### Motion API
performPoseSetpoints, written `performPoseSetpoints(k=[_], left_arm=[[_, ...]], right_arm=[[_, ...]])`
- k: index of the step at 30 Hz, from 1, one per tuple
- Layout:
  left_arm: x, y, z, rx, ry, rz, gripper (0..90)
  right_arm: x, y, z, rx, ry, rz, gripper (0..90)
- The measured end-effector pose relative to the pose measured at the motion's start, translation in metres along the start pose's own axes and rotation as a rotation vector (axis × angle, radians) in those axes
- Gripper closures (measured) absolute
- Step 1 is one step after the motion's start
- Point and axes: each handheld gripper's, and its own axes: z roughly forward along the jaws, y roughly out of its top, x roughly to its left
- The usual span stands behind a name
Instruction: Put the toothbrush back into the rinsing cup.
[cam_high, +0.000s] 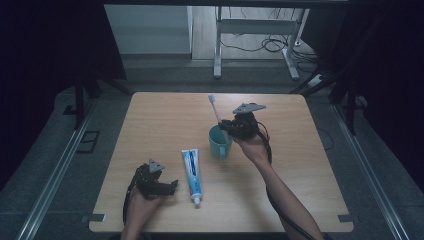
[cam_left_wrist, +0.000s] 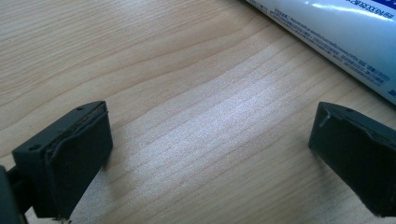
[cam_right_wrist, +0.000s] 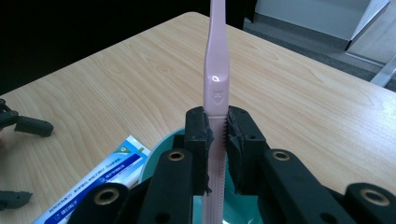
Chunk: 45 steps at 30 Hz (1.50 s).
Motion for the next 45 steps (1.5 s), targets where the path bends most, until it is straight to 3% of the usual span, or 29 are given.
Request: performPoseSetpoints(k=[14,45], left_arm=[[0.000,0.000,0.000,0.000,0.000,0.000,0.0],[0.000,0.000,0.000,0.000,0.000,0.000,0.0]], right_arm=[[-0.001,-0.011,0.006,0.016,-0.013,-0.005,78.6],[0.000,-0.031,0.027,0.101,0.007,0.009,77.7]])
